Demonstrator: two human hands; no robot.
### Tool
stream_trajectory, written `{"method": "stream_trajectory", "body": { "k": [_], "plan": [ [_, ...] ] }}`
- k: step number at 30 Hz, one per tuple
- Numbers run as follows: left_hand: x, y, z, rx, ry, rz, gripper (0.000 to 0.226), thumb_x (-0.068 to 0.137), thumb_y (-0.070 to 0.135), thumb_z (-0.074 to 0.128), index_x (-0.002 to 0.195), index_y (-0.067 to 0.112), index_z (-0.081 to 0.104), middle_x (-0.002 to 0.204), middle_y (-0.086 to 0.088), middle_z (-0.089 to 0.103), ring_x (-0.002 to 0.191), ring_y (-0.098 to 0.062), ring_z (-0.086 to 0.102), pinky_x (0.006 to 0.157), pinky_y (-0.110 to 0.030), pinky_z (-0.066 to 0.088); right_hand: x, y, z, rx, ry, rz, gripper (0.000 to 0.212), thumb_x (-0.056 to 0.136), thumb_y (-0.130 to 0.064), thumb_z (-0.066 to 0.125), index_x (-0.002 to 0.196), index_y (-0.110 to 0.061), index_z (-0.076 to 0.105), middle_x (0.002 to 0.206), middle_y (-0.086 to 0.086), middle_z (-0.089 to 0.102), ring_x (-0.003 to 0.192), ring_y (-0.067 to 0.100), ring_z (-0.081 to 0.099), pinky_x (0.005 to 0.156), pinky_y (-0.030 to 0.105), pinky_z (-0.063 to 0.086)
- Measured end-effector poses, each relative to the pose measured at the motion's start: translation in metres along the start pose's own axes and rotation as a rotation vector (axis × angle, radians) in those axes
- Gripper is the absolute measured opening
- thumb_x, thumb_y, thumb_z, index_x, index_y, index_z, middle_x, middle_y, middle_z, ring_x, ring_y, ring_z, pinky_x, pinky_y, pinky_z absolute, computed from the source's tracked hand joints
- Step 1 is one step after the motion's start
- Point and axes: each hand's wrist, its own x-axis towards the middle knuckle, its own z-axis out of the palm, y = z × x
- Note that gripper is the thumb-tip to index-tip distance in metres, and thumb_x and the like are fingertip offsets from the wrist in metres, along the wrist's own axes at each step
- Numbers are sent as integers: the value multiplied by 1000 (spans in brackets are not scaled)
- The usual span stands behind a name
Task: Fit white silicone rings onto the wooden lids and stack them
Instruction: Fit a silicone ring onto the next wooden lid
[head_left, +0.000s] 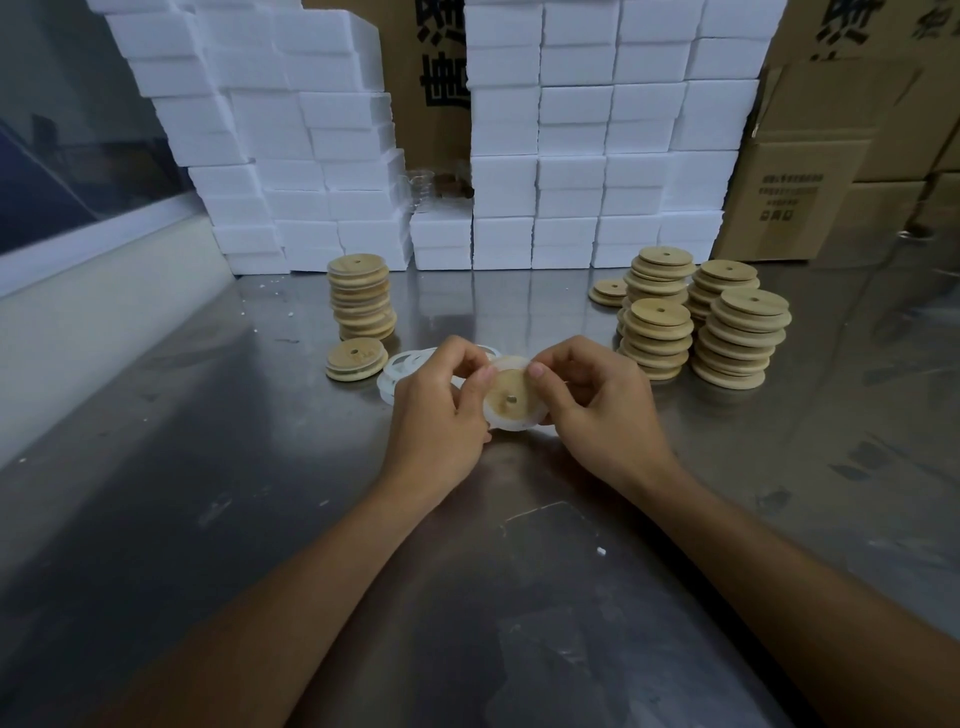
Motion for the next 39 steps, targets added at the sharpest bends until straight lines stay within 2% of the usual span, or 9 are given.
{"method": "stream_trajectory", "body": {
  "k": [5, 10, 14, 18, 22, 28, 32, 35, 39],
  "plan": [
    [0, 1, -2, 36, 10, 13, 22, 99, 16, 55, 80, 28, 52, 81, 7, 62, 54, -16, 66, 41, -20, 47, 0, 0, 0, 5, -23, 10, 3, 93, -16, 66, 92, -14, 66, 87, -4, 74, 84, 9, 71, 69, 40, 61],
    [2, -1, -6, 86, -18, 52, 18, 98, 11, 56, 83, 20, 54, 78, 9, 61, 60, -17, 67, 47, -38, 55, 0, -1, -1, 30, -29, 32, 4, 92, -13, 66, 89, -10, 67, 85, 1, 74, 81, 14, 72, 72, 46, 60],
    [6, -3, -13, 156, -38, 154, 14, 94, 8, 60, 83, 16, 57, 78, 8, 61, 73, -19, 64, 59, -42, 55, 1, -2, -2, 53, -50, 84, 4, 91, -10, 68, 88, -6, 67, 83, 5, 75, 78, 17, 73, 73, 47, 60],
    [8, -4, -17, 149, -64, 142, 12, 91, 8, 64, 81, 10, 59, 73, -1, 65, 59, -19, 63, 57, -43, 55, 3, -3, -5, 119, -63, 165, 6, 89, -6, 68, 84, -5, 67, 79, 11, 74, 76, 24, 74, 73, 49, 61],
    [11, -4, -20, 190, -85, 152, 13, 90, 9, 66, 79, 10, 59, 68, -11, 66, 54, -25, 62, 56, -41, 53, 5, -4, -7, 162, -90, 191, 6, 89, -3, 68, 83, -2, 67, 79, 13, 75, 74, 22, 74, 68, 39, 63],
    [10, -6, -23, 221, -70, 162, 11, 90, 8, 66, 80, 8, 61, 76, -6, 67, 64, -22, 67, 59, -46, 56, 3, -3, -6, 185, -114, 185, 11, 89, -7, 69, 89, 4, 67, 83, 12, 75, 75, 18, 75, 64, 25, 60],
    [10, -12, -27, 176, -129, 87, 14, 91, 7, 63, 77, 5, 64, 74, -7, 67, 69, -24, 67, 66, -48, 57, 2, -2, -6, 226, -123, 209, 14, 89, -6, 68, 94, 7, 66, 87, 14, 75, 78, 18, 74, 67, 23, 60],
    [9, -11, -28, 196, -135, 123, 17, 90, 7, 64, 73, 9, 66, 70, 0, 66, 67, -15, 63, 67, -41, 53, 3, -2, -6, 220, -123, 205, 14, 90, -5, 67, 97, 7, 65, 90, 14, 75, 79, 17, 74, 67, 22, 59],
    [9, -13, -30, 252, -152, 173, 21, 90, 10, 64, 70, 9, 63, 64, 1, 62, 63, -19, 59, 63, -42, 50, 3, -1, -5, 152, -118, 150, 10, 90, -6, 68, 96, 2, 67, 88, 10, 75, 80, 16, 74, 71, 27, 61]
  ]
}}
